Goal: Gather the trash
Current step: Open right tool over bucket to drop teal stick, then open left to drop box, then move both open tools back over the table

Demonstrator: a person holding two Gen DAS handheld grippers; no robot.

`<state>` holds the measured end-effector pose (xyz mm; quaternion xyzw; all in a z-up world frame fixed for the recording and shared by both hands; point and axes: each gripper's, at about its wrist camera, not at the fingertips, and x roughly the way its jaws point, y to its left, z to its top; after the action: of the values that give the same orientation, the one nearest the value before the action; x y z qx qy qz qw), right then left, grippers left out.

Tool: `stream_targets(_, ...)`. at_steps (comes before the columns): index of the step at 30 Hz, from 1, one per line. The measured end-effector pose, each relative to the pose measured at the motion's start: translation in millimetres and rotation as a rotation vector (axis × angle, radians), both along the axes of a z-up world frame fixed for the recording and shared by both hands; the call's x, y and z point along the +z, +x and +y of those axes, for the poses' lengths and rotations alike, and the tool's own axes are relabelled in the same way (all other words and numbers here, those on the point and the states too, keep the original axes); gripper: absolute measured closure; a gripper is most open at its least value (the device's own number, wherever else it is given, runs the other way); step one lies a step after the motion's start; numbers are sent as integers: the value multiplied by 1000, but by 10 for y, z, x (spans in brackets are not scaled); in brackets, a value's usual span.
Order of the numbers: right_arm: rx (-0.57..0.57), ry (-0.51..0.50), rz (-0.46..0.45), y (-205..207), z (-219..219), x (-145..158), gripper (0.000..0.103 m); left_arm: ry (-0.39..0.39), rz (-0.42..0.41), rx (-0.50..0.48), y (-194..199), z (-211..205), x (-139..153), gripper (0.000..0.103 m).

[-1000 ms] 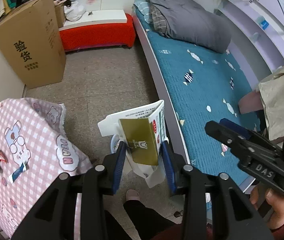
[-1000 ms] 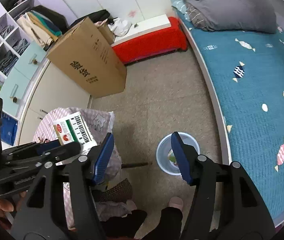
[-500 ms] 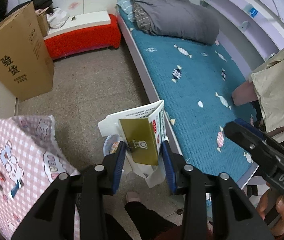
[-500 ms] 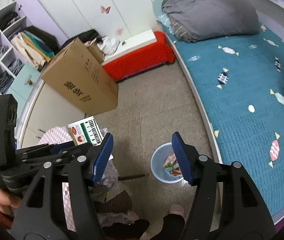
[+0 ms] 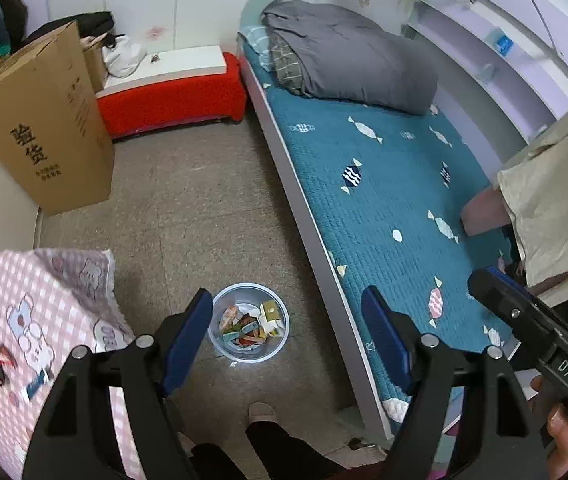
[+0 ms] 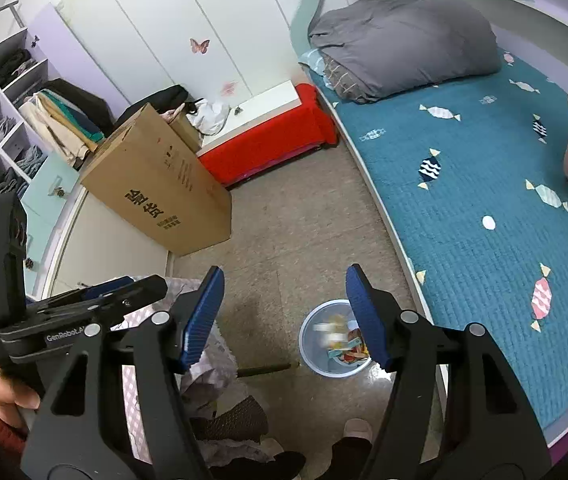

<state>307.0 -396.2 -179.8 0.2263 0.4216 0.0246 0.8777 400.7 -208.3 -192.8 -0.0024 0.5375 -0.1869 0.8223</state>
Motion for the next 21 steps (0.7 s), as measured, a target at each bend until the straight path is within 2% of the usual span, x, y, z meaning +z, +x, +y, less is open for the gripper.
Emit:
stream_targets(6, 63, 7, 7, 12, 189, -30, 40, 10, 0, 64, -149, 225, 15, 28)
stream_targets(12, 162, 17, 41, 79, 564, -128, 39, 23, 21, 163, -317, 632, -43, 28)
stream_targets(21, 352, 7, 101, 215, 1480, -333, 39, 31, 86, 364, -577, 1682, -291, 28)
